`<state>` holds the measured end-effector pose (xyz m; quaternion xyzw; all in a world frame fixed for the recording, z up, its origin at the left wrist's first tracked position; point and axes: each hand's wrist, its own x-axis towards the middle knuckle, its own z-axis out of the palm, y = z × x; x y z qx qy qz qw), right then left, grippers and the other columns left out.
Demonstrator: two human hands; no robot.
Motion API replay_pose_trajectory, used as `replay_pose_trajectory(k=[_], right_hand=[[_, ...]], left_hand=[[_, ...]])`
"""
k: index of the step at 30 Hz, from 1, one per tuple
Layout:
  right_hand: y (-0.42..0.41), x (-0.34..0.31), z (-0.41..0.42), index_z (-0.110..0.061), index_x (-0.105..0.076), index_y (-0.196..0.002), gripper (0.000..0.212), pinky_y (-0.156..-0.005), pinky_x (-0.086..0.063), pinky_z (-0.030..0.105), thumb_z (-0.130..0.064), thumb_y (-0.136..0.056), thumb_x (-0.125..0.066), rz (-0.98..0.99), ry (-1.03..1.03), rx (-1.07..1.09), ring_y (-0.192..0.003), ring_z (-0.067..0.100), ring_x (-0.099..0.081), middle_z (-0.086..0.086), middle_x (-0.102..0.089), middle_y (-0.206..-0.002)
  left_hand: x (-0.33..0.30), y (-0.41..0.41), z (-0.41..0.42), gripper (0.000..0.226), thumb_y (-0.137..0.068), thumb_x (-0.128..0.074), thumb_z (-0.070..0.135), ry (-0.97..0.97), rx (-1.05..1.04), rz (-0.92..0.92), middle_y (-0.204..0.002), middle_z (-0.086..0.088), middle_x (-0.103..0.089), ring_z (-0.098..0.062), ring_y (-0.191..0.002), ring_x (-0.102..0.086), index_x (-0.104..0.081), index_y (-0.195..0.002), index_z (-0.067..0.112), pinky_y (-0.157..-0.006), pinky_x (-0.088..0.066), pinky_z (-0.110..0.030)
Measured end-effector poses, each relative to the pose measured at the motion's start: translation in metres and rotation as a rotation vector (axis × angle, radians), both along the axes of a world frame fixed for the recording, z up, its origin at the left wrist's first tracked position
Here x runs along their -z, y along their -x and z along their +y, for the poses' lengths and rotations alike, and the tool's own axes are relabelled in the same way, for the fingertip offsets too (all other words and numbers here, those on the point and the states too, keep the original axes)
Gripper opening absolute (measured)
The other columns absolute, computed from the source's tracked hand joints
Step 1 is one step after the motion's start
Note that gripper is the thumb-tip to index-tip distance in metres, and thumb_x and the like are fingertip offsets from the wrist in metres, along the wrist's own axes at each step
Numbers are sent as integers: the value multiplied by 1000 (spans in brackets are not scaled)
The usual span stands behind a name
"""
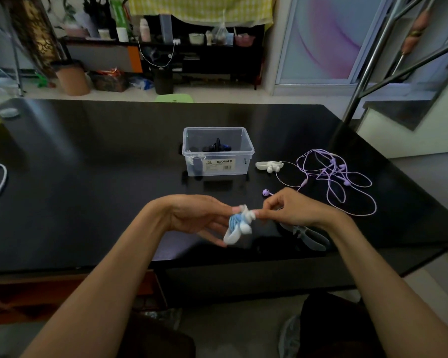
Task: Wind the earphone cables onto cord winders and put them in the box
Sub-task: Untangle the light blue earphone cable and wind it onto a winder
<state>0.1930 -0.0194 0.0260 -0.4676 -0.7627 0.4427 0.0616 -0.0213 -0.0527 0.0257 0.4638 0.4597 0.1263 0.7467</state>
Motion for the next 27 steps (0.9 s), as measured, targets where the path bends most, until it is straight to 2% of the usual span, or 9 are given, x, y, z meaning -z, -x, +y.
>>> replay_pose_trajectory(k=[4, 8, 11, 13, 15, 18, 21, 25, 27], right_hand=[[8, 5, 0, -11, -64, -70, 35, -43, -27, 14, -39, -89, -57, 168, 34, 88, -42, 3, -34, -3, -43, -50], [18, 7, -1, -12, -60, -72, 39, -41, -28, 11, -40, -96, -46, 161, -10, 111, -39, 0, -34, 0, -44, -53], [21, 7, 0, -15, -58, -71, 38, -44, -29, 12, -36, -98, -43, 170, -101, 98, -39, -1, -36, -2, -44, -53], [21, 7, 1, -17, -62, -79, 32, -47, -30, 16, -33, -99, -42, 193, -135, 92, -40, -1, -36, -5, -43, -52], [22, 6, 1, -22, -66, -97, 26, -49, -32, 13, -28, -100, -41, 178, -171, 73, -42, -2, -39, -8, -43, -53], [24, 5, -1, -23, -67, -113, 25, -60, -38, 17, -25, -98, -47, 103, -280, 30, -52, 0, -44, -11, -47, -57], [21, 1, -4, -27, -69, -113, 25, -66, -40, 21, -31, -95, -53, 7, -409, -2, -58, -4, -49, -19, -51, -59], [17, -8, -7, -34, -68, -112, 25, -65, -35, 14, -40, -92, -55, -26, -532, -34, -63, -12, -50, -23, -63, -81], [17, -11, -6, -34, -69, -111, 25, -66, -40, 16, -42, -91, -55, -12, -608, -19, -69, -11, -53, -20, -67, -90]], left_hand=[[-2, 4, 3, 37, -82, -56, 30, 34, -255, -155, -110, -10, -70, -14, -89, -70, -64, -112, 9, -75, -58, -29], [7, -1, 9, 23, -92, -52, 25, -4, -520, -268, -99, -3, -73, -12, -83, -71, -65, -107, 13, -78, -57, -30], [10, -2, 17, 22, -97, -47, 26, -73, -786, -429, -95, 2, -74, -9, -76, -71, -63, -107, 14, -77, -56, -29], [10, 0, 21, 27, -98, -46, 26, -99, -931, -541, -101, 1, -71, -10, -84, -70, -61, -115, 12, -81, -55, -29], [11, 2, 23, 30, -98, -46, 26, -125, -1032, -607, -110, -2, -67, -11, -96, -65, -58, -120, 11, -89, -53, -29], [16, 3, 24, 28, -94, -54, 24, -206, -1162, -558, -107, -7, -67, -12, -92, -66, -60, -115, 6, -81, -55, -23], [21, 2, 24, 34, -90, -62, 21, -300, -1218, -413, -102, -7, -69, -12, -91, -67, -60, -119, 3, -76, -56, -19], [25, -3, 21, 33, -85, -68, 23, -382, -1096, -184, -94, -4, -71, -8, -79, -69, -62, -114, 7, -67, -56, -15], [27, -6, 21, 29, -86, -67, 24, -374, -980, -123, -94, -4, -71, -6, -74, -70, -63, -111, 9, -65, -55, -15]])
